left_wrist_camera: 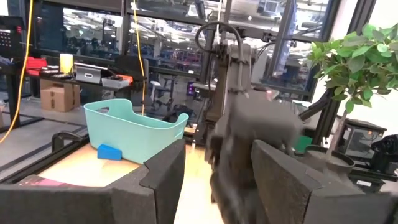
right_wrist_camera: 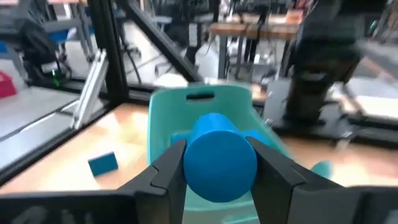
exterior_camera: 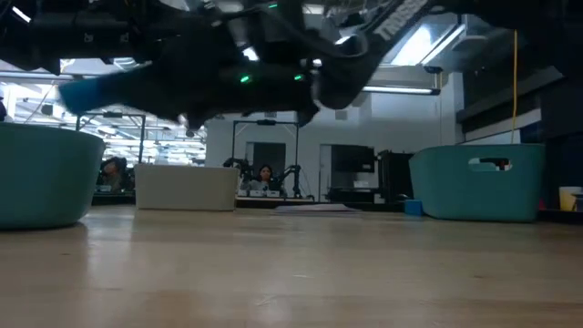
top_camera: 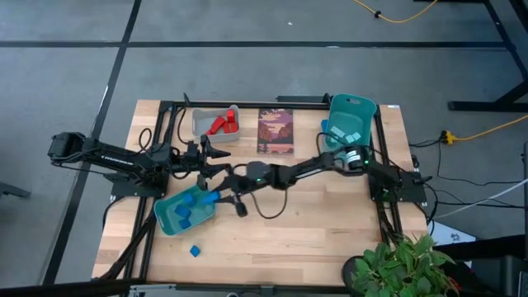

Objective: Sort & place blocks by color
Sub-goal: Put the blue block into the left green bin

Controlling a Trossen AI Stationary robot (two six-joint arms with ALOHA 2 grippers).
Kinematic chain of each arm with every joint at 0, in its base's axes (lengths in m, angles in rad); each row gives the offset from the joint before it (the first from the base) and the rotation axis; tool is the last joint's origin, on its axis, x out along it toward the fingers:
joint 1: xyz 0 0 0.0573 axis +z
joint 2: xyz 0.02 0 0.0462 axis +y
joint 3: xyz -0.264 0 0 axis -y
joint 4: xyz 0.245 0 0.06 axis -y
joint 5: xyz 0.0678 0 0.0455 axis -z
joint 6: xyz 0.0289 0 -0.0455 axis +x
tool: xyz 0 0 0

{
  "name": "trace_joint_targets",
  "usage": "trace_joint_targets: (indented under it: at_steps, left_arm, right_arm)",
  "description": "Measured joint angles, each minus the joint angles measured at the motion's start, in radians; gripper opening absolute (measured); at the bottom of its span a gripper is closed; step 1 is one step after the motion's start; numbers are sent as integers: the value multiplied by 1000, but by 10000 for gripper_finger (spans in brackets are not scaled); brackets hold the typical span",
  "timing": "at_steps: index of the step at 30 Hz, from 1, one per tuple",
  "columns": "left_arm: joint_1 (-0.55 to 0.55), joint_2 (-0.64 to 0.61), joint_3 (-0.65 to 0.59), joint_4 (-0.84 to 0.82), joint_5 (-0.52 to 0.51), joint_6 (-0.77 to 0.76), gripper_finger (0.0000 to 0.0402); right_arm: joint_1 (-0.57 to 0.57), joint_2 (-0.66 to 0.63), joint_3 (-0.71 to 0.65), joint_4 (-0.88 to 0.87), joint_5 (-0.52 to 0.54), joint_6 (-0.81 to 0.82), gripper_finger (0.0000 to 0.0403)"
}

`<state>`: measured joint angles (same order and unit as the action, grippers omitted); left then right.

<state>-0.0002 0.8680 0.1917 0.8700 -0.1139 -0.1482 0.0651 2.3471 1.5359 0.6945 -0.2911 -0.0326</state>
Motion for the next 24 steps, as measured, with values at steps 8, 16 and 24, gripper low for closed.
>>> trace_joint_targets:
  at_steps: [8,16,24]
  left_arm:
    - [0,0,0,-1,0,0,179]
    - [0,0,0,-1,0,1,179]
    - [0,0,0,-1,0,1,179]
  right_arm:
    - [1,108,159,-137,-27,-3,136]
    - [1,115,163,-138,-27,-22,140]
    - [1,115,163,-136,-26,-28,237]
